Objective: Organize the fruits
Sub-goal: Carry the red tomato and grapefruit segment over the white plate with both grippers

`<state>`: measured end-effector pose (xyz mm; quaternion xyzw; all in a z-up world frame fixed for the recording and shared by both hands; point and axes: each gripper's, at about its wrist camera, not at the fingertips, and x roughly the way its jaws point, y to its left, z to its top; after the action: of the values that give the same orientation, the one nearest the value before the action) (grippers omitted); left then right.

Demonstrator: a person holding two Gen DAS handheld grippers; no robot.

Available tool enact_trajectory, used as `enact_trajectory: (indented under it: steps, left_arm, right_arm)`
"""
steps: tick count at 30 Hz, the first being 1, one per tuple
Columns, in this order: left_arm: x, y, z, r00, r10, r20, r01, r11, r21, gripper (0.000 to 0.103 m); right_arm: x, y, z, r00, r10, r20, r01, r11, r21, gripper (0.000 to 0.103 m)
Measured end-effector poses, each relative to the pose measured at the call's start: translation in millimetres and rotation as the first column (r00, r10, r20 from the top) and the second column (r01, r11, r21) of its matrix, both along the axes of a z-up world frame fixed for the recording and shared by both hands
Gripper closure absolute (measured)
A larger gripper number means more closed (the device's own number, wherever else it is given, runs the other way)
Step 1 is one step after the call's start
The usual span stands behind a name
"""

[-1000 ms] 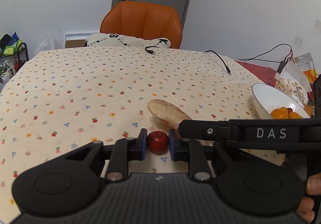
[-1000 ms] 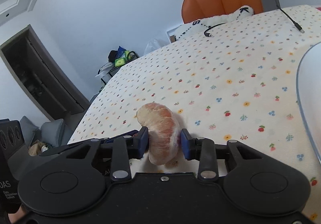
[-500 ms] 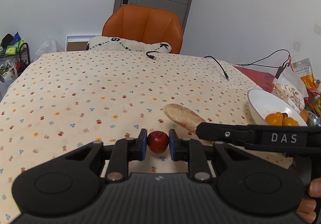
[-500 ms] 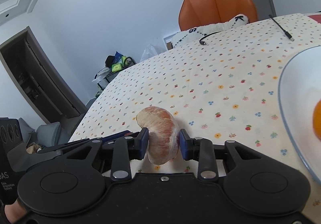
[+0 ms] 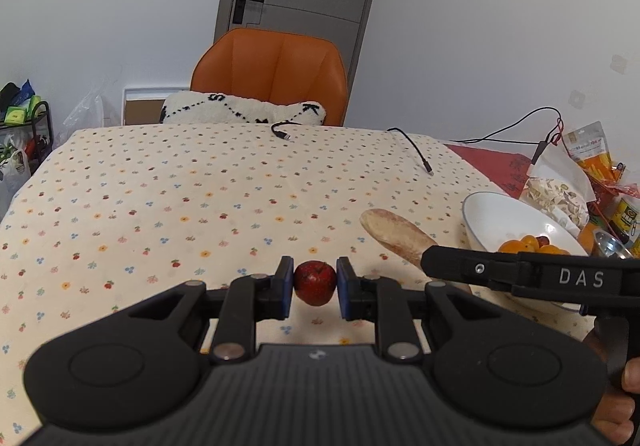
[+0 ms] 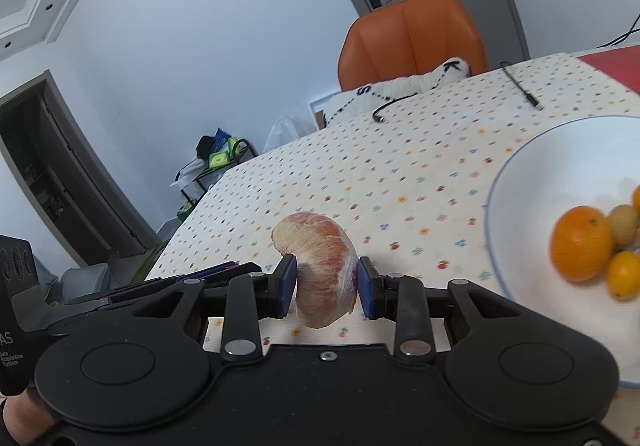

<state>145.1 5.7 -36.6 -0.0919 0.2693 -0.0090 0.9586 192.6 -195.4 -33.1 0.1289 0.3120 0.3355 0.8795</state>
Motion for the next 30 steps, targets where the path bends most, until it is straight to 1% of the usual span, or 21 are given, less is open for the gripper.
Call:
enact_trajectory:
  steps: [11, 19, 30]
  left_arm:
    - [9.1, -33.7, 9.3, 0.997, -0.066, 0.029, 0.066, 0.998, -0.008, 0.082]
    - [16.0, -56.7, 13.5, 0.993, -0.114, 0.043, 0.114, 0.993, -0.015, 0.082]
    - [25.0, -89.5, 16.7, 0.981, -0.186, 0.048, 0.187, 0.982, -0.025, 0.082]
  right_arm:
    - [-7.1, -42.1, 9.1, 0.994, -0.102, 0.03, 0.102, 0.995, -0.01, 0.072]
    - [-9.0, -74.4, 14.0, 0.983, -0.178, 0.044, 0.179, 0.984, -0.014, 0.072]
    - [-10.4, -105.1, 18.1, 0.967, -0.249, 0.062, 0.251, 0.968, -0.015, 0.072]
